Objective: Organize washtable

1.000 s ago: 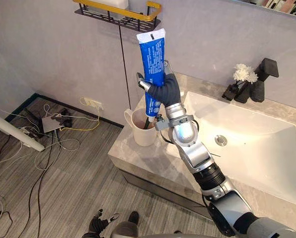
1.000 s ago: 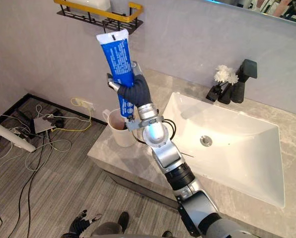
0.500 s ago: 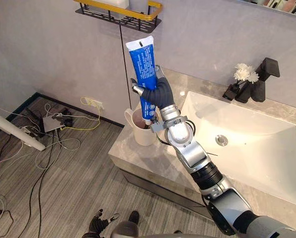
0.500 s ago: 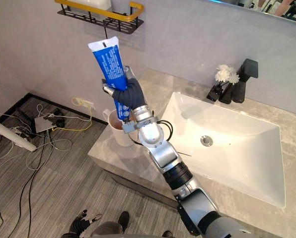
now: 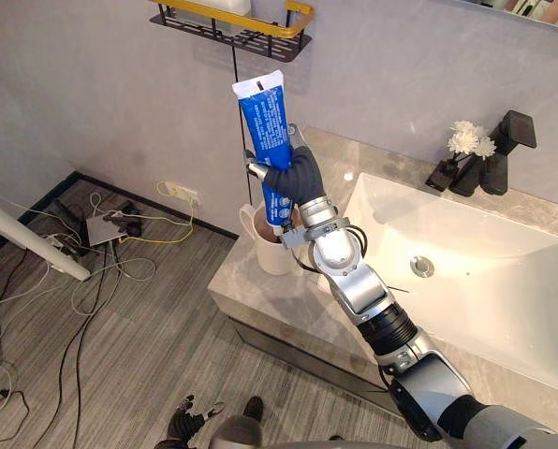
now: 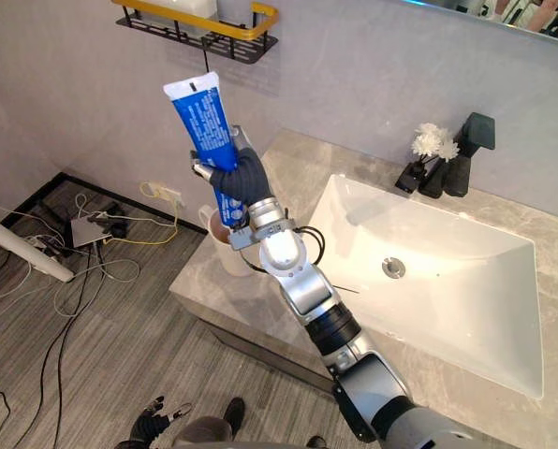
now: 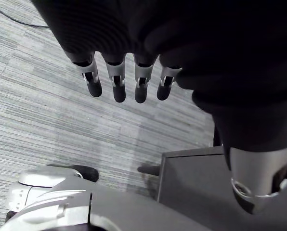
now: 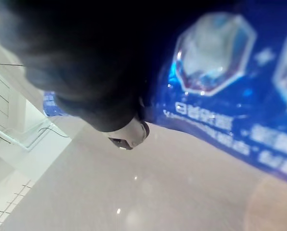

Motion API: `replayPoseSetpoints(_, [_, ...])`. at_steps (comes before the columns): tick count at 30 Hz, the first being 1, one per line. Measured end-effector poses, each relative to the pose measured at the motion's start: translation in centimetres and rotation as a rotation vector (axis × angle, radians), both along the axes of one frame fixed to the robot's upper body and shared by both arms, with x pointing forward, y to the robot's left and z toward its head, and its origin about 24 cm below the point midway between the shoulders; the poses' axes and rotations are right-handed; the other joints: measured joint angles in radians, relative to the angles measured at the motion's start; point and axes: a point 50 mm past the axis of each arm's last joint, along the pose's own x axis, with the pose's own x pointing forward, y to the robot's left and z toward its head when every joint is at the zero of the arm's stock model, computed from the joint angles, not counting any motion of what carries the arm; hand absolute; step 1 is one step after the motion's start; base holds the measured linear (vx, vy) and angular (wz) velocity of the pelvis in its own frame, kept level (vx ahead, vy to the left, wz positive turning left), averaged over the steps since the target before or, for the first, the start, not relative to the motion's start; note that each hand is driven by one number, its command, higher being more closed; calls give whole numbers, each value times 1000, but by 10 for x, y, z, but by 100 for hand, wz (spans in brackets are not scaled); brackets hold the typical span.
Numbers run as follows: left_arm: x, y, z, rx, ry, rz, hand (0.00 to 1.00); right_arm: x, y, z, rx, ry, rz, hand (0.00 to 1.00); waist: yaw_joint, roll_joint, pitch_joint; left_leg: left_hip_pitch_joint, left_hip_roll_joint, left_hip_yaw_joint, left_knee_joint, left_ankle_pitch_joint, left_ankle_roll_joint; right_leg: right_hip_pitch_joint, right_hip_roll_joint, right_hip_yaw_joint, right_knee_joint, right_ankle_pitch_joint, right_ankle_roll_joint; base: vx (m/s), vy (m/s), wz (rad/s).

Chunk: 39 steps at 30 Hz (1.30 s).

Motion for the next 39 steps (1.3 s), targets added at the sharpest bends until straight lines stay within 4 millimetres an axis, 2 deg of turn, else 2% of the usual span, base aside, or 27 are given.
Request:
replayPoseSetpoints(16, [-1,-3,-1,-5,5,-16,0,6,7,-18,-63,71,3,100,0,12,8,0,0,-1,0,0,0,0,0,0,0,0,0,0,0,0])
replayPoseSetpoints(29, [-1,-4,-1,-19,8,-23,0,5,7,-21,-76,79,17,100,0,16,10,0,1,-1,0,0,0,0,0,0,1,0,0,0,0,0])
replayPoseSetpoints(30, [-1,-4,-1,-19,8,-23,0,5,7,-21,-76,81,17,0,0,16,10,0,1,-1,0,0,0,0,0,0,1,0,0,0,0,0])
replayPoseSetpoints(39, [-1,-3,-1,-21,9,-18,0,3,7,-28,-79,103,16,0,0,16,10,1,1,0,0,0,0,0,0,1,1,0,0,0,0,0])
